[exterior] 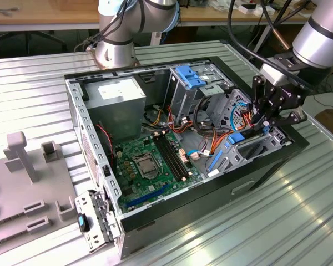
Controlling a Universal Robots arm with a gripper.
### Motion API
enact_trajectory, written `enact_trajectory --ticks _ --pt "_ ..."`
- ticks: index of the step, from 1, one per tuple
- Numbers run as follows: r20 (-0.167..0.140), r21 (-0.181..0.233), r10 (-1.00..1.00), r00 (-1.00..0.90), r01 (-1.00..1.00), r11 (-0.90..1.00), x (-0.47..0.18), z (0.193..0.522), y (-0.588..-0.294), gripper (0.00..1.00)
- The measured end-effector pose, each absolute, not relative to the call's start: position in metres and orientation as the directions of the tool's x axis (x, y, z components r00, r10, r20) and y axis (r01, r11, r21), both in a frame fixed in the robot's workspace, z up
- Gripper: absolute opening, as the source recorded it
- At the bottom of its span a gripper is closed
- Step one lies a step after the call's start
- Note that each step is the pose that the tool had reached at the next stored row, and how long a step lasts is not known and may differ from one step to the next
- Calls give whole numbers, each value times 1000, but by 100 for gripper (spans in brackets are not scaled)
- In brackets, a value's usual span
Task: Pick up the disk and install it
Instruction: 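Insert the first disk wire, then insert the second disk wire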
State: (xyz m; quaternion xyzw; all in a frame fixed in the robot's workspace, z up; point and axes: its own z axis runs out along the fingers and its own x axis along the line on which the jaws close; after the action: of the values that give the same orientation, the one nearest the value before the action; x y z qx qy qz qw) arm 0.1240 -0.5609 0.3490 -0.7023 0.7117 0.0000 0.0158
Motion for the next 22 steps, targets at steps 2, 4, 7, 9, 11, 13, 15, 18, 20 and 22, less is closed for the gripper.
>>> enact_trajectory --ticks 2,4,7,9,11,13,15,18,20,22 --pt "-22 -22 -1000 -13 -1000 14 124 349 -561 23" --pt "-22 -22 -1000 -13 -1000 14 124 349 -561 11" --pt "-22 -22 -1000 -13 -1000 13 124 349 -561 11" --pt "-22 -22 -1000 -13 -1000 14 124 349 -561 11" --pt "-22 -22 -1000 -13 -1000 13 124 349 -561 11" --pt "-22 -22 -1000 -13 -1000 13 124 350 -561 11" --pt "-22 -22 -1000 -13 -1000 14 124 350 -561 11" --pt "-21 -22 -1000 -13 -1000 13 126 350 -561 11" --pt "-21 -22 -1000 -13 -1000 13 131 350 -561 11" --pt "-21 -22 -1000 -13 -1000 14 132 354 -561 11"
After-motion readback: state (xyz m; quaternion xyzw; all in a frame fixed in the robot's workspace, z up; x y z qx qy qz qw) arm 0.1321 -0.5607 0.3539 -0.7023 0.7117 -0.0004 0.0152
